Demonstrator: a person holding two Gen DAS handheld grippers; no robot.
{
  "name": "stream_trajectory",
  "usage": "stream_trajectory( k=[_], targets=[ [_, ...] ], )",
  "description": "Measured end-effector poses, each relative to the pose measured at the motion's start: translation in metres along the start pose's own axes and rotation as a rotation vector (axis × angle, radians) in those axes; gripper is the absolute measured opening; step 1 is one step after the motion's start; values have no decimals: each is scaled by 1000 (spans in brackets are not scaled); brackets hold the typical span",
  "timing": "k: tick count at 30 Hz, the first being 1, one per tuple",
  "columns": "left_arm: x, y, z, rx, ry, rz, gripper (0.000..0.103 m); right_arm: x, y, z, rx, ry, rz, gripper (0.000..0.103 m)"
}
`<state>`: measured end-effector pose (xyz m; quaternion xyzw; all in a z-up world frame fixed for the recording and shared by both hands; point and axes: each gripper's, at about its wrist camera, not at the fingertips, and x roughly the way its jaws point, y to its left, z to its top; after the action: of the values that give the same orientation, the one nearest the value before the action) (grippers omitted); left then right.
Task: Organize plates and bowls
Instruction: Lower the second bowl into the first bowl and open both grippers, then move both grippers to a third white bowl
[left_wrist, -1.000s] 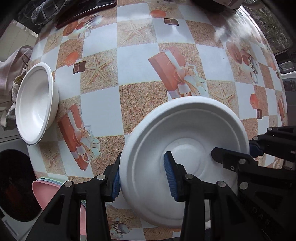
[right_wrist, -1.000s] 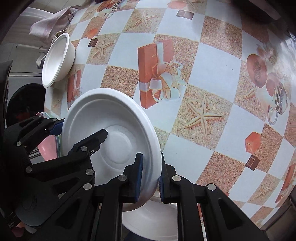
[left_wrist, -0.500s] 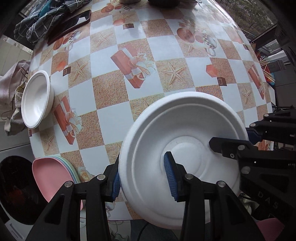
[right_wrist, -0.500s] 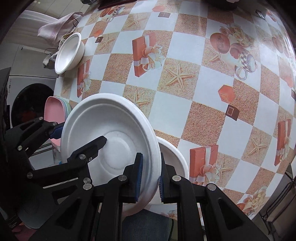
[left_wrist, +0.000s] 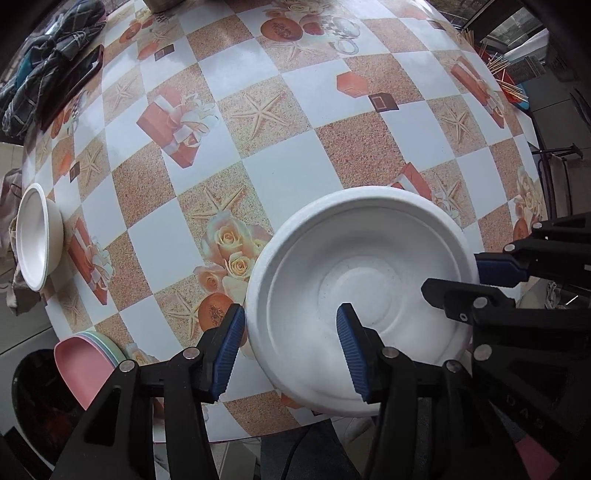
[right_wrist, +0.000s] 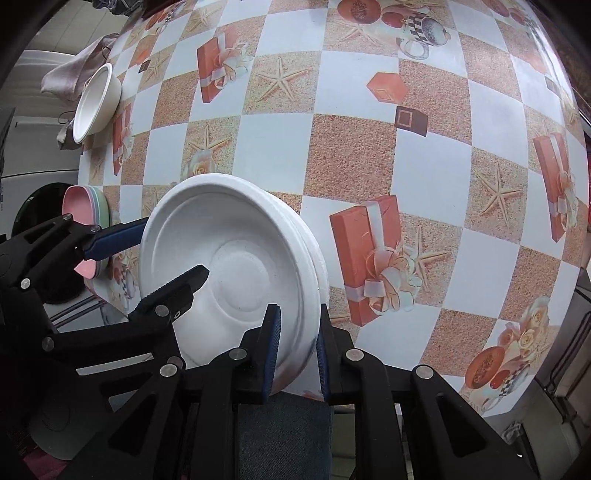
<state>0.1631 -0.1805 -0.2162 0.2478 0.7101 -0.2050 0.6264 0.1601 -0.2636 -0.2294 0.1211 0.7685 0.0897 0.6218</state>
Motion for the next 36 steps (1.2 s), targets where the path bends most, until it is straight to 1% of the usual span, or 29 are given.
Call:
stream_trajectory(
  k=[1, 3, 4, 5, 6, 7, 8, 12, 16, 20, 24, 30, 33, 36],
  targets=[
    [-1, 0, -1, 3, -1, -1, 70, 0, -1, 0, 6, 1, -4, 19],
    [-5, 3, -5, -5, -7, -19, 73, 0, -8, -1, 34, 2, -2, 20],
    [-8, 10, -10, -16, -9, -28, 74, 0, -11, -1, 50, 4, 3, 23],
    [-10, 14, -12, -28, -11, -34, 75, 0, -15, 0, 67, 6, 5, 51],
    [-12, 21, -17, -44, -14, -37, 77, -1, -19, 0, 84, 3, 8, 88],
    [-14, 26, -19, -59, -17, -37, 78, -2, -22, 1, 100, -8, 24, 95],
    [-15, 31, -22, -74, -17, -35, 78, -4, -25, 1, 112, -21, 42, 95],
    [-19, 54, -38, -140, -1, -30, 78, -7, -32, 5, 152, -24, 29, 95],
    [-20, 67, -44, -178, 13, -18, 78, -7, -35, 9, 199, -24, 56, 95],
    [-33, 75, -48, -175, -25, 23, 78, -7, -28, 14, 193, -27, 65, 95],
    [-40, 83, -46, -182, -59, 38, 78, -11, -16, 16, 175, -47, 68, 95],
    [-34, 94, -48, -178, -87, 5, 78, -16, 0, 9, 209, -81, 61, 95],
    [-27, 102, -54, -171, -91, -35, 78, -14, 11, 1, 250, -89, 54, 95],
    [-18, 110, -61, -135, -87, -74, 78, -10, 23, -4, 292, -101, 39, 95]
  ],
)
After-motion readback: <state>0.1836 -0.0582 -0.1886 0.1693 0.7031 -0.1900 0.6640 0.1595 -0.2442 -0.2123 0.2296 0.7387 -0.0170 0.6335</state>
